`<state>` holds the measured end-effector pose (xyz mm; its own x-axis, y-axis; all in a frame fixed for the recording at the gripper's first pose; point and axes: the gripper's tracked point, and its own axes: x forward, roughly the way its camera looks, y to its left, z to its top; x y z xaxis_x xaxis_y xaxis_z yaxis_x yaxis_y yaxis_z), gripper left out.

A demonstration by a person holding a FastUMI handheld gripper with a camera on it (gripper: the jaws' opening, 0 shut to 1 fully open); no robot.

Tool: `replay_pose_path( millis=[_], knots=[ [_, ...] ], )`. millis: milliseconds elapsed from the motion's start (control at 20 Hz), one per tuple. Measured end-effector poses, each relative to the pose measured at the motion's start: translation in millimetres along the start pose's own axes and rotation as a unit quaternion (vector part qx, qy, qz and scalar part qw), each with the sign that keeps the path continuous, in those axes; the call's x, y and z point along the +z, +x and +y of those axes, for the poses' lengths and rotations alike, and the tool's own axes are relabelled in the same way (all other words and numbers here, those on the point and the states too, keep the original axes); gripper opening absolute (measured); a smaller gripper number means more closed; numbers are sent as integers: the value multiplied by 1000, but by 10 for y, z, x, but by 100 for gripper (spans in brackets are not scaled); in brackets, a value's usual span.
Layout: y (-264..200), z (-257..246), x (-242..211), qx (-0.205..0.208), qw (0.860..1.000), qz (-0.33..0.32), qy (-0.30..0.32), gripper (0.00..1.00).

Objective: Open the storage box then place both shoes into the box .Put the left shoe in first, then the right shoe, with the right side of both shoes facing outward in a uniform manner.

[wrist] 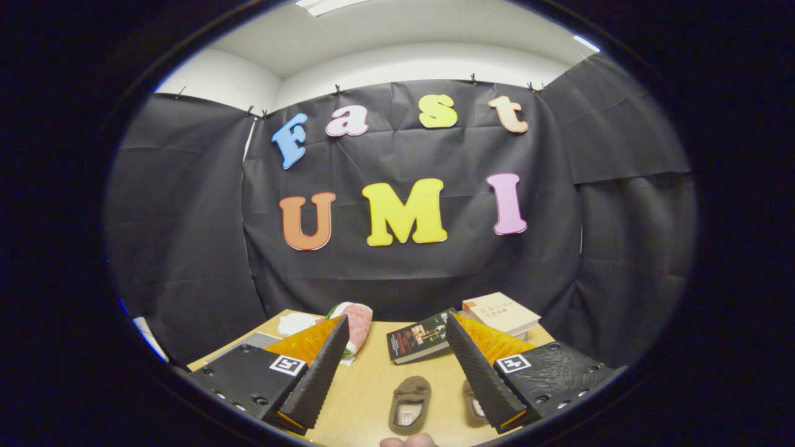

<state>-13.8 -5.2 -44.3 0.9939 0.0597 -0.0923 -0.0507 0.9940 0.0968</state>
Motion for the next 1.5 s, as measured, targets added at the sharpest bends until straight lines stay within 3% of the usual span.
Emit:
replay_pose_path(
  millis=[500, 1100, 1500],
  knots=[
    [185, 918, -884, 71, 993, 79, 56, 95],
    [594, 1742, -1959, 105, 970, 180, 122, 95],
    [752, 1946, -2420, 111, 952, 225, 174, 95]
  ],
)
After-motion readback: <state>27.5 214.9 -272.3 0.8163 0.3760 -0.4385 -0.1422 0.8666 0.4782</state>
